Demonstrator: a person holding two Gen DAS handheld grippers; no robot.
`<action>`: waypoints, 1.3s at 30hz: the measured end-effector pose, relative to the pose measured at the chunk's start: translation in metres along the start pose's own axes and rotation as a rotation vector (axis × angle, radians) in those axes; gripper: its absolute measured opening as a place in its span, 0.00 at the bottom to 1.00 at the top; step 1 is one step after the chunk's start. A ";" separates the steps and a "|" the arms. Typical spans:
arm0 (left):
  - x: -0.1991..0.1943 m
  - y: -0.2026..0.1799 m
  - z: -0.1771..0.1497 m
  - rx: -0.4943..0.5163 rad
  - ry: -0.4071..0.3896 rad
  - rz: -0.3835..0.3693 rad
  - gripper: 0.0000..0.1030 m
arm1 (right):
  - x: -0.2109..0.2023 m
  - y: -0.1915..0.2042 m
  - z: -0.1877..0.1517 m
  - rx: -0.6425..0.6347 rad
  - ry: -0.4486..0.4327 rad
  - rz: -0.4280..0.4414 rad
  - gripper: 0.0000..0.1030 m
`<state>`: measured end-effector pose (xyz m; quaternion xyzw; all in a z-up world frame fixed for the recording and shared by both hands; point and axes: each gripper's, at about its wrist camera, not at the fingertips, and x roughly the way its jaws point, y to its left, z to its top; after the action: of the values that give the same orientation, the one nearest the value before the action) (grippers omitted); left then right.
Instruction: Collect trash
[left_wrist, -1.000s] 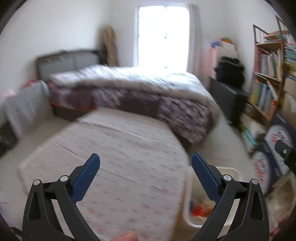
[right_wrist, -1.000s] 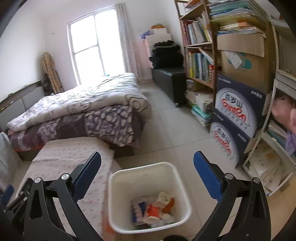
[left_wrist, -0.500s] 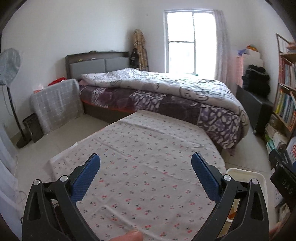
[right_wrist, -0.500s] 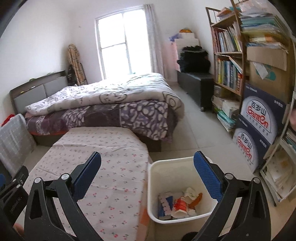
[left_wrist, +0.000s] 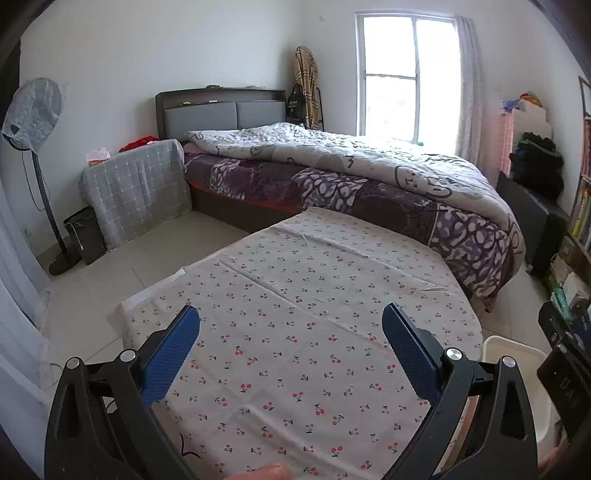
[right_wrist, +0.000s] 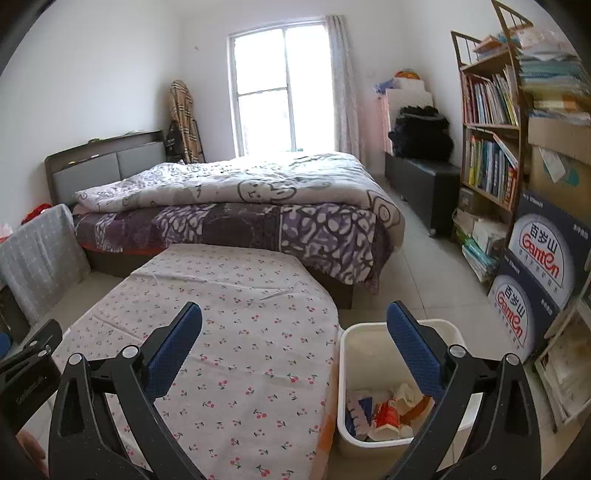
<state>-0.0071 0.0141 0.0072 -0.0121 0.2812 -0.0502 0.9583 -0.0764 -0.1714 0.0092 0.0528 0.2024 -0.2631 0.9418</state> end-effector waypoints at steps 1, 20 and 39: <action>0.000 0.001 0.000 0.000 0.000 0.002 0.93 | -0.001 0.001 0.000 -0.004 -0.003 0.001 0.93; 0.003 0.003 -0.003 -0.006 0.008 0.014 0.93 | -0.001 0.006 -0.002 -0.017 -0.009 0.000 0.93; 0.006 0.002 -0.004 -0.003 0.017 0.021 0.93 | 0.001 0.005 -0.004 -0.022 0.006 0.002 0.93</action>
<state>-0.0039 0.0158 0.0009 -0.0103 0.2894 -0.0395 0.9563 -0.0749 -0.1667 0.0050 0.0436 0.2081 -0.2600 0.9419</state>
